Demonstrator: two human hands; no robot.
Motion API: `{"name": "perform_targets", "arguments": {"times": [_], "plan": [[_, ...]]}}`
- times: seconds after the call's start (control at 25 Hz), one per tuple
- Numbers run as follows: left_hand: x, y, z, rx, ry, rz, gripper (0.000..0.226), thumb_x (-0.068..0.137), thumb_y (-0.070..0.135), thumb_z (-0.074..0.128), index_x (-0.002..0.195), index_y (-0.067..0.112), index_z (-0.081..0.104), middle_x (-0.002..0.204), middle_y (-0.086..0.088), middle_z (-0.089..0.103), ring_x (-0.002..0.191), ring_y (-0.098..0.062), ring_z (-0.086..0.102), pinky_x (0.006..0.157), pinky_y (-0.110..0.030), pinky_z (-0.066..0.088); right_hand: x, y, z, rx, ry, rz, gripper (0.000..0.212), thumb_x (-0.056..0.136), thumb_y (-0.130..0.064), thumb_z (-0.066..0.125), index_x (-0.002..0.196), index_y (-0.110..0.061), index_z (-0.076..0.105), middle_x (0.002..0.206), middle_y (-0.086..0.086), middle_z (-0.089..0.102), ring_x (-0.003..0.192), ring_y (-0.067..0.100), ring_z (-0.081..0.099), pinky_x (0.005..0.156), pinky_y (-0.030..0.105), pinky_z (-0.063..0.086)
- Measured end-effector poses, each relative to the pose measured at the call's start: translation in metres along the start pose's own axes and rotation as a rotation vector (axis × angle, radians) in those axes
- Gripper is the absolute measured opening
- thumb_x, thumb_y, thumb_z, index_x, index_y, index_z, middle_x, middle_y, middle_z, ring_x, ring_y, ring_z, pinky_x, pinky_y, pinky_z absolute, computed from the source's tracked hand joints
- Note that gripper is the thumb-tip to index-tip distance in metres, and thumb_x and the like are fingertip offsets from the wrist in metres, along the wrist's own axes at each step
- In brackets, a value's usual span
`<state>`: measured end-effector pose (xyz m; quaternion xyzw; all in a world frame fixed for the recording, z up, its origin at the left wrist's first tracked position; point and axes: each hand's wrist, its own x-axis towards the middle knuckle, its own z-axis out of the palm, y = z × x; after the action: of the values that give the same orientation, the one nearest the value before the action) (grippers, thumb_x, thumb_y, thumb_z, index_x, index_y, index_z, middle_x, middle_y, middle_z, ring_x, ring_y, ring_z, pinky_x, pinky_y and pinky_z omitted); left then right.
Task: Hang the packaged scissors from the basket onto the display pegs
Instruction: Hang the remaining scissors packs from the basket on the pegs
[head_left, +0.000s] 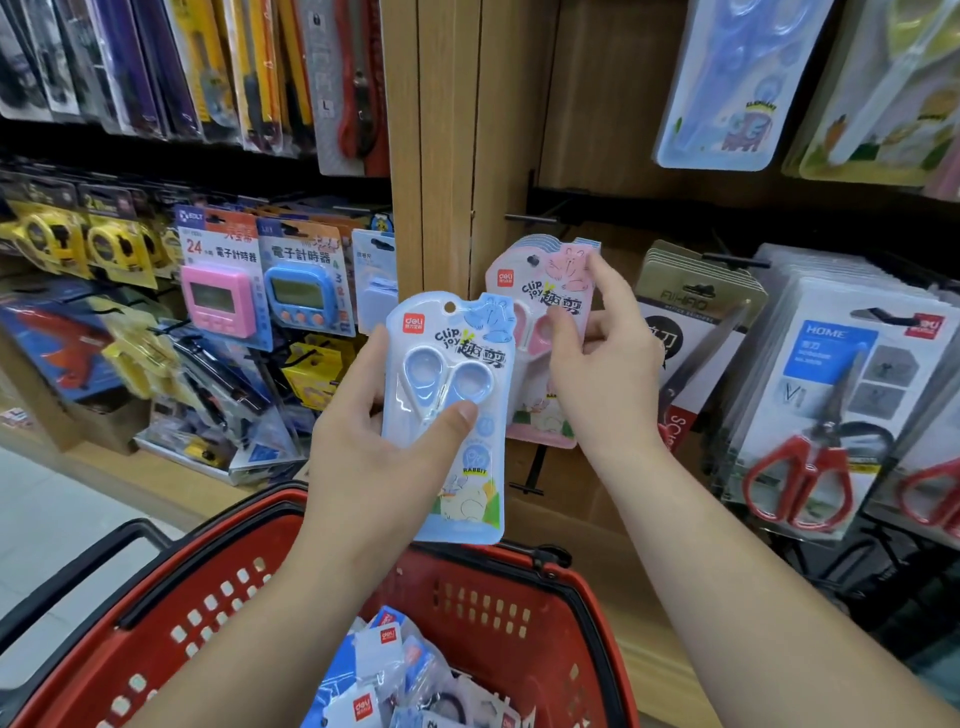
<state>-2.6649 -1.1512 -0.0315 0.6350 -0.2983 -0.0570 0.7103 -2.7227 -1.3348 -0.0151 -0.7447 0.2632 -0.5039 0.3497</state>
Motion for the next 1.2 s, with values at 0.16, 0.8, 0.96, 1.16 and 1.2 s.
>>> {"name": "perform_targets", "arguments": {"times": [0.16,0.8,0.96,1.16,1.2], "plan": [[0.026,-0.002,0.011,0.036,-0.064,0.04,0.077,0.091,0.026,0.082,0.156,0.044,0.043,0.144,0.013,0.061,0.13,-0.011,0.064,0.093,-0.037,0.063,0.011,0.0,-0.01,-0.206,-0.051,-0.021,0.056,0.102,-0.035,0.064,0.153,-0.042,0.04,0.106,-0.003,0.075,0.1,0.022,0.069,0.082,0.048,0.061],[0.074,-0.009,0.081,0.977,-0.157,0.148,0.09,0.103,0.059,0.049,0.168,0.025,-0.003,0.115,-0.012,0.066,0.099,-0.03,0.064,0.076,-0.041,0.052,0.004,0.018,-0.043,-0.145,-0.128,-0.048,0.017,0.1,-0.039,0.065,0.105,-0.029,0.077,0.084,-0.019,0.071,0.083,0.003,0.067,0.078,0.041,0.06],[0.081,-0.014,0.088,0.814,-0.155,0.061,0.084,0.106,0.039,0.058,0.169,0.027,0.003,0.129,-0.012,0.066,0.108,-0.029,0.064,0.087,-0.04,0.053,-0.004,0.022,-0.04,-0.157,-0.173,-0.061,0.018,0.097,-0.042,0.063,0.099,-0.031,0.077,0.084,-0.018,0.073,0.083,0.006,0.068,0.074,0.042,0.061],[0.034,-0.036,0.055,0.569,-0.244,0.154,0.061,0.099,0.021,0.071,0.154,0.028,0.044,0.119,0.017,0.063,0.107,-0.009,0.066,0.094,-0.03,0.057,-0.031,0.018,-0.037,-0.285,-0.279,-0.038,0.023,0.093,-0.051,0.059,0.087,-0.033,0.073,0.081,-0.016,0.071,0.087,0.014,0.068,0.077,0.041,0.059],[0.023,-0.044,0.042,0.58,-0.243,0.127,0.062,0.098,0.02,0.072,0.154,0.026,0.046,0.118,0.016,0.061,0.097,-0.01,0.069,0.089,-0.028,0.057,-0.041,0.018,-0.036,-0.322,-0.324,-0.025,0.023,0.093,-0.052,0.06,0.083,-0.034,0.07,0.08,-0.014,0.071,0.088,0.016,0.068,0.078,0.041,0.058]]}}
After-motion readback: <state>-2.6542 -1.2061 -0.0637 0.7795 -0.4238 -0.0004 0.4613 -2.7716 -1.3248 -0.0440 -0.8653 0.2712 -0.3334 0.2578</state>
